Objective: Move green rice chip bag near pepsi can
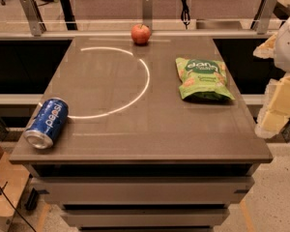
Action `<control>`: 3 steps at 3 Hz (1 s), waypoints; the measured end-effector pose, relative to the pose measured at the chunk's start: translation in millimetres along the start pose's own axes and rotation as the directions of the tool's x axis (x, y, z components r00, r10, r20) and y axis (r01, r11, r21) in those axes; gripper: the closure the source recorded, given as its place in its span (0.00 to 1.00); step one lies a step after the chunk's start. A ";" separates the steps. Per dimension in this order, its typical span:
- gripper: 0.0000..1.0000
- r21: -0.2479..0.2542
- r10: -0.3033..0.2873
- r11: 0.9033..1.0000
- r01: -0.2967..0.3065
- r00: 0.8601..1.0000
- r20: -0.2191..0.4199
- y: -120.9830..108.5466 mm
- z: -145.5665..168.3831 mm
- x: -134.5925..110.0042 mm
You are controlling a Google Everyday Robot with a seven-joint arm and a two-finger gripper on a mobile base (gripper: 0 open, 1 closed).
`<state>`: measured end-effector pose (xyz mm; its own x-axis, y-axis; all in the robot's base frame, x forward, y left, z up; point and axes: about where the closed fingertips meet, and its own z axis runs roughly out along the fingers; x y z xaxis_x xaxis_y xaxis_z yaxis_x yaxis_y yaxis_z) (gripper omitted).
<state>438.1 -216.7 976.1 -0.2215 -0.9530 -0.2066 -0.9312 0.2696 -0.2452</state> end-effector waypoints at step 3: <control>0.00 0.018 -0.038 0.999 0.036 0.991 0.126 -15.3 12.6 -13.4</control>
Offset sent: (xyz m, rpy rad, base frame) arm 0.0140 0.0044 -0.0045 0.0797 -0.0261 0.0455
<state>459.0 -206.3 970.7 -0.1475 -0.9377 -0.3146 -0.9334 0.2372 -0.2694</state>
